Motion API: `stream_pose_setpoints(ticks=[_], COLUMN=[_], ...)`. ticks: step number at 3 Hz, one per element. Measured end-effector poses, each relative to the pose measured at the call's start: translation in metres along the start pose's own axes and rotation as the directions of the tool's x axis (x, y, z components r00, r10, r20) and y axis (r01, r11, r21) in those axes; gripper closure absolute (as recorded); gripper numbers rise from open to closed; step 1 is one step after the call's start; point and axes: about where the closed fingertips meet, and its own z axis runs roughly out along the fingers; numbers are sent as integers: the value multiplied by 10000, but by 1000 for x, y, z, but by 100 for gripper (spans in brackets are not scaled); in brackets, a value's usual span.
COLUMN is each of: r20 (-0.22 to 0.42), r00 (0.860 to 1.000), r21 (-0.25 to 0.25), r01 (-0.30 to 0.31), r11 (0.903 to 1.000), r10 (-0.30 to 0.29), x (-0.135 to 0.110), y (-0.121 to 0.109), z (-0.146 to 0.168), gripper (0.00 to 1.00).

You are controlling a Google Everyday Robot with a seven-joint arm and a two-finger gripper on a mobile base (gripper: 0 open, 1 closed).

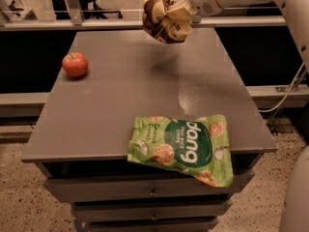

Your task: Move brown chip bag near green rice chip bag

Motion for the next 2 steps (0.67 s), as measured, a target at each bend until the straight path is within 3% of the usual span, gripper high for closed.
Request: stream_pose_setpoints(ticks=[1, 2], r20=[418, 460], r00=[9960, 9926], r21=[-966, -1219], r01=[822, 1175], r11=[9919, 9856], r10=[-785, -1127], x=[22, 26], y=[30, 37], z=[-33, -35], gripper=[100, 100])
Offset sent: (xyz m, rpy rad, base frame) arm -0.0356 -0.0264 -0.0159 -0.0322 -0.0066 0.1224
